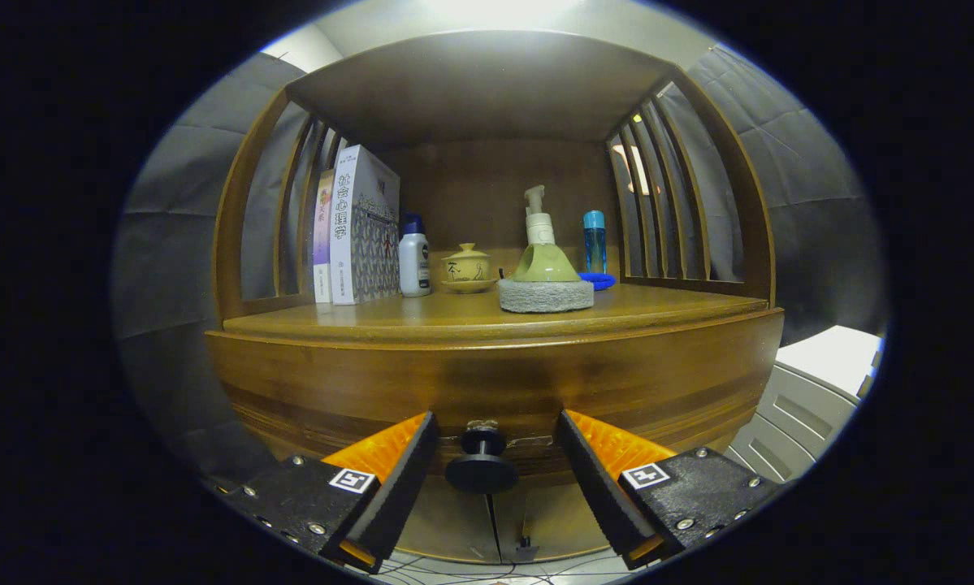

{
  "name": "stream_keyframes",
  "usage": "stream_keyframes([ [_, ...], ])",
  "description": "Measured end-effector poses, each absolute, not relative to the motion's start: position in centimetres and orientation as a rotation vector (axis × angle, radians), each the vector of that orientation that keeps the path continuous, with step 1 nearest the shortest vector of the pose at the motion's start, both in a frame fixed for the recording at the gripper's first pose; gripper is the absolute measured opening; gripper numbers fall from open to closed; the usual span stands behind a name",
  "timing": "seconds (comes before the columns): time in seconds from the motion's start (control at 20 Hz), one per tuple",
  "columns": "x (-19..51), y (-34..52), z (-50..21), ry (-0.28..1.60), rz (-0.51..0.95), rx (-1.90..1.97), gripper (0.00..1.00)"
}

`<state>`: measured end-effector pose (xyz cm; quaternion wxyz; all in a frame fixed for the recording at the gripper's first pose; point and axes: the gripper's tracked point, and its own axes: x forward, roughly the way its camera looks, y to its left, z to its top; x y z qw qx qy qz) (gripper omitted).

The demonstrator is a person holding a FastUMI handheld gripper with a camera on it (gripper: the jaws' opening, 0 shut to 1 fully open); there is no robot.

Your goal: Pull open the drawer, take out the items inside it, and place them on the countertop above the cabinet.

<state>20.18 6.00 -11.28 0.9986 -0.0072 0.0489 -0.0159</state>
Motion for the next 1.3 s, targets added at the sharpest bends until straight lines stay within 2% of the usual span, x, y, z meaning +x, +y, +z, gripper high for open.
stream_keyframes([
  [0.5, 20.6, 6.3, -10.9, 0.059, -0.051, -0.115, 0.95],
  [0.65, 20.2, 6.7, -10.4, 0.065, -0.015, -0.136, 0.96],
  [1.3, 8.7, 3.7, -2.3, -0.014, 0.030, -0.058, 0.96],
])
